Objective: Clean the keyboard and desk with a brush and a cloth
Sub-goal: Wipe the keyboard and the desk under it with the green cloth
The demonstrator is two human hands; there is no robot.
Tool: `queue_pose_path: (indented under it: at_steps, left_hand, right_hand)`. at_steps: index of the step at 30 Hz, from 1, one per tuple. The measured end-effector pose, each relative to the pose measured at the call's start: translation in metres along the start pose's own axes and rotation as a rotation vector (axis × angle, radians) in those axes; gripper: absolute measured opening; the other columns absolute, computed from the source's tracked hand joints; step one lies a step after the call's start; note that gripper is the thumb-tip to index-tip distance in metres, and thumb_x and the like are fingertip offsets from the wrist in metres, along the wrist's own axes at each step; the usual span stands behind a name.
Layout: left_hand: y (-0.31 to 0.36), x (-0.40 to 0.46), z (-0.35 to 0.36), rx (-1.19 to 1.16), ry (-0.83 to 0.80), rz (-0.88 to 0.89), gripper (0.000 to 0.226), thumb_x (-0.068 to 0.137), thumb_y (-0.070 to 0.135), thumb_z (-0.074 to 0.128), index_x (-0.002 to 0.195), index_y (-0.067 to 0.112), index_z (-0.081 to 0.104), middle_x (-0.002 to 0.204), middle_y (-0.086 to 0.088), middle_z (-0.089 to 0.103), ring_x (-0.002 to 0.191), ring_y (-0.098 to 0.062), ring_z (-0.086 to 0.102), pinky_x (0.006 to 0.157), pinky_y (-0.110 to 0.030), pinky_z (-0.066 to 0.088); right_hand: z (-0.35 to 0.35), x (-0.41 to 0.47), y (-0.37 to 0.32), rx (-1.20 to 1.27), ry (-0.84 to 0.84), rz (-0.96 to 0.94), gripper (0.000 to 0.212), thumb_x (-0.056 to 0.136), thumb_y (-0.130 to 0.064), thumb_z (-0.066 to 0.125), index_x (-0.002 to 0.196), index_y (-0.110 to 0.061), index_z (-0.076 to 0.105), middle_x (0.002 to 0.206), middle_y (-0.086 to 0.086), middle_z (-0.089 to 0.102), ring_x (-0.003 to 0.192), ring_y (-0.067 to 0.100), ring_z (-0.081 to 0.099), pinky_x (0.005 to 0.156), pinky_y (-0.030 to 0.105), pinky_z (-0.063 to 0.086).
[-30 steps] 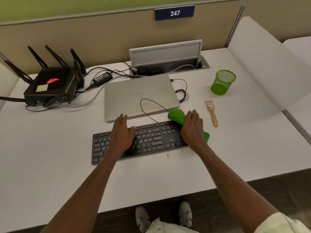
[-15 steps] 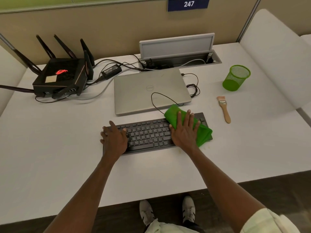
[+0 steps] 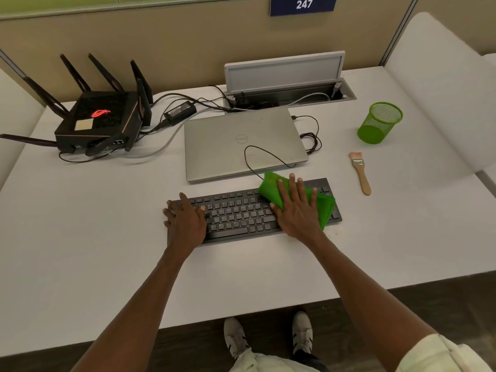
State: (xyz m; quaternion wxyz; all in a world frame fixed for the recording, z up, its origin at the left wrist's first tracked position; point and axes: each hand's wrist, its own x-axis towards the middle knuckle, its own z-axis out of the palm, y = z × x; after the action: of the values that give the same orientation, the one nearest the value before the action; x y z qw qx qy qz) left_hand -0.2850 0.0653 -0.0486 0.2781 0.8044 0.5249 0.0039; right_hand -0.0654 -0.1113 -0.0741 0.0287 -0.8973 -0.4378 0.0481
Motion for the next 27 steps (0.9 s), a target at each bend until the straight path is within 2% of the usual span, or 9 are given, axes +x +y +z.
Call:
queue_pose_path:
  at_steps: [6, 10, 14, 20, 23, 25, 27]
  left_hand:
    - [-0.005, -0.002, -0.001, -0.073, 0.019, 0.011, 0.069, 0.110, 0.029, 0.037, 0.160, -0.001, 0.002, 0.165, -0.032, 0.002, 0.153, -0.050, -0.001, 0.119, -0.066, 0.012]
    - [-0.012, -0.004, -0.003, -0.170, 0.033, 0.021, 0.065, 0.111, 0.025, 0.036, 0.161, 0.001, 0.002, 0.168, -0.026, 0.003, 0.155, -0.044, -0.003, 0.123, -0.061, 0.011]
    - [-0.016, -0.006, -0.005, -0.239, 0.049, 0.028, 0.065, 0.111, 0.027, 0.034, 0.161, 0.004, 0.000, 0.168, -0.024, 0.003, 0.156, -0.040, -0.002, 0.126, -0.054, 0.010]
    - [-0.020, -0.007, -0.008, -0.273, 0.048, 0.046, 0.064, 0.111, 0.027, 0.034, 0.161, 0.003, 0.003, 0.168, -0.022, 0.010, 0.156, -0.039, 0.004, 0.125, -0.050, 0.014]
    - [-0.026, -0.004, -0.007, -0.267, 0.006, 0.030, 0.057, 0.111, 0.025, 0.034, 0.155, -0.007, 0.018, 0.163, -0.031, 0.019, 0.152, -0.048, 0.016, 0.121, -0.059, 0.022]
    - [-0.031, -0.001, -0.004, -0.240, -0.022, 0.032, 0.047, 0.110, 0.024, 0.034, 0.141, -0.012, 0.031, 0.154, -0.036, 0.029, 0.146, -0.053, 0.026, 0.112, -0.066, 0.031]
    - [-0.032, -0.001, -0.002, -0.208, -0.022, 0.046, 0.046, 0.110, 0.023, 0.034, 0.139, -0.013, 0.033, 0.158, -0.034, 0.023, 0.150, -0.050, 0.018, 0.114, -0.065, 0.029]
  right_hand:
    - [-0.007, 0.012, 0.041, 0.081, 0.001, 0.248, 0.070, 0.099, -0.059, 0.016, 0.157, -0.022, -0.001, 0.164, 0.013, -0.005, 0.150, 0.035, -0.002, 0.117, 0.063, 0.002]
    - [-0.007, 0.006, 0.031, 0.117, 0.006, 0.321, 0.072, 0.100, -0.056, 0.022, 0.157, -0.018, 0.001, 0.163, 0.016, -0.007, 0.149, 0.039, -0.005, 0.115, 0.066, 0.002]
    - [-0.003, 0.000, -0.003, 0.129, 0.021, 0.279, 0.073, 0.099, -0.057, 0.022, 0.157, -0.017, 0.003, 0.163, 0.018, -0.005, 0.149, 0.041, -0.005, 0.113, 0.068, -0.002]
    - [0.003, 0.002, -0.063, 0.146, -0.009, 0.163, 0.075, 0.098, -0.060, 0.015, 0.157, -0.018, -0.004, 0.162, 0.019, -0.013, 0.148, 0.041, -0.008, 0.112, 0.065, -0.007]
    - [0.004, 0.002, -0.090, 0.157, 0.001, 0.102, 0.075, 0.097, -0.060, 0.013, 0.157, -0.017, -0.001, 0.162, 0.020, -0.009, 0.148, 0.041, -0.006, 0.112, 0.064, -0.008]
    - [0.006, 0.002, -0.106, 0.138, -0.005, 0.036, 0.076, 0.096, -0.061, 0.011, 0.157, -0.018, -0.003, 0.162, 0.020, -0.012, 0.148, 0.040, -0.008, 0.112, 0.062, -0.011]
    - [0.009, -0.001, -0.121, 0.101, -0.011, -0.050, 0.076, 0.096, -0.061, 0.011, 0.157, -0.020, -0.007, 0.161, 0.018, -0.017, 0.148, 0.039, -0.013, 0.112, 0.061, -0.014]
